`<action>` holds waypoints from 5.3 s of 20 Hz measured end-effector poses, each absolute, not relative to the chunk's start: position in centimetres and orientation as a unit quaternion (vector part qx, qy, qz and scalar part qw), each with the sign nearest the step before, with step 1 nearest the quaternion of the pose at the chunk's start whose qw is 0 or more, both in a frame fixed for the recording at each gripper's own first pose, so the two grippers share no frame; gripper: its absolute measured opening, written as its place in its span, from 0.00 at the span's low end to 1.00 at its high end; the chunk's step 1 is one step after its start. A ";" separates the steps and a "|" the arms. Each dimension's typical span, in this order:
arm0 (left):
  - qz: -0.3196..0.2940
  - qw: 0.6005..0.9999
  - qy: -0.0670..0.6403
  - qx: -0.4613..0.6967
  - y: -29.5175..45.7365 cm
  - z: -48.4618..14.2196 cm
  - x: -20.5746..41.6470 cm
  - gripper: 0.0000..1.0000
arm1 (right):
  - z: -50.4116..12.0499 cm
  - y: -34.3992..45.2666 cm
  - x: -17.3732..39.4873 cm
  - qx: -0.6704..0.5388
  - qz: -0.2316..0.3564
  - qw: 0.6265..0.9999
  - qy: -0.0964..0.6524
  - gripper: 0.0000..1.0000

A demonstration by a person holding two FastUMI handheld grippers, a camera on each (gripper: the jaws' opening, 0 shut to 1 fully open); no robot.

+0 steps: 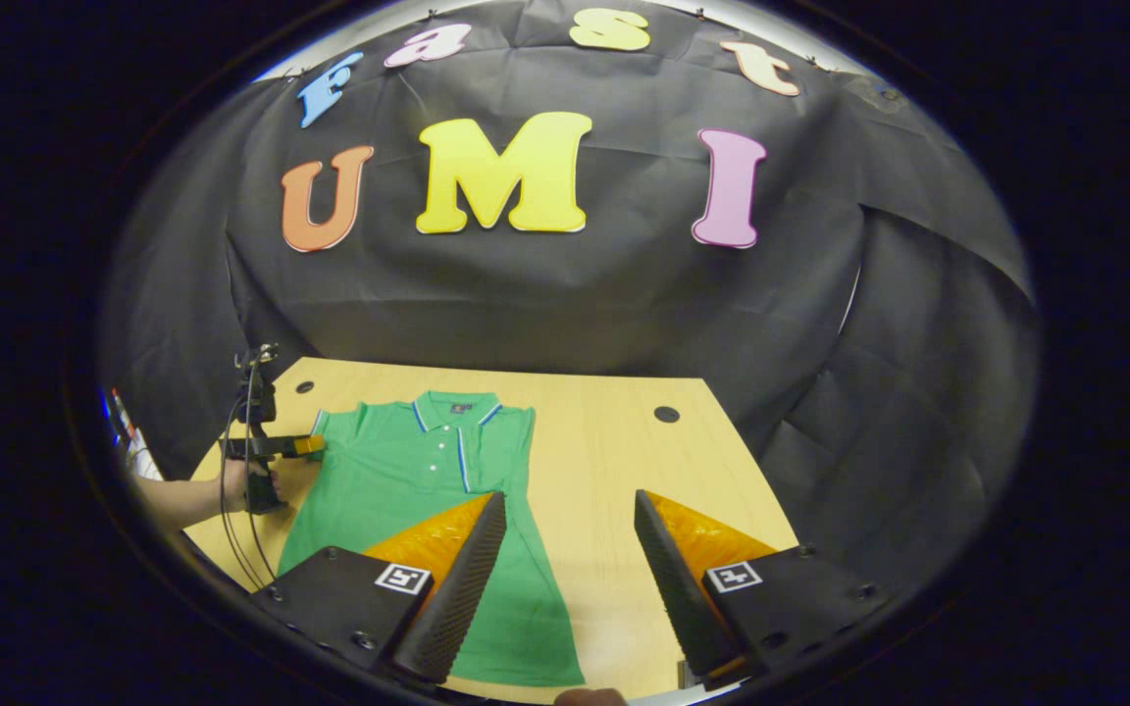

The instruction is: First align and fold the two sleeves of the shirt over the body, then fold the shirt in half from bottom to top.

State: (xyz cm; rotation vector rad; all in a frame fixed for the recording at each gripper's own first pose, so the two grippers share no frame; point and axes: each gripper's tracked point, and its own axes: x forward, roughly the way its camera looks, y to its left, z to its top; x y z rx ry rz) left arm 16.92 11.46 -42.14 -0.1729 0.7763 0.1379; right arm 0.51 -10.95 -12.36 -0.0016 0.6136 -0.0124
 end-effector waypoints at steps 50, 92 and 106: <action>-0.041 0.938 0.345 -0.010 2.8 -24.4 -1.9 1.00 | -16.4 -10.1 -1.3 -0.010 0.133 0.947 0.291 0.95; -0.118 0.816 0.566 -0.018 0.6 -38.7 -20.8 0.04 | -36.7 -9.1 -16.8 -0.084 0.198 0.791 0.573 0.02; -0.146 0.865 0.479 -0.031 0.0 -30.7 -14.4 0.03 | -28.5 -9.1 -9.3 -0.004 0.170 0.848 0.502 0.03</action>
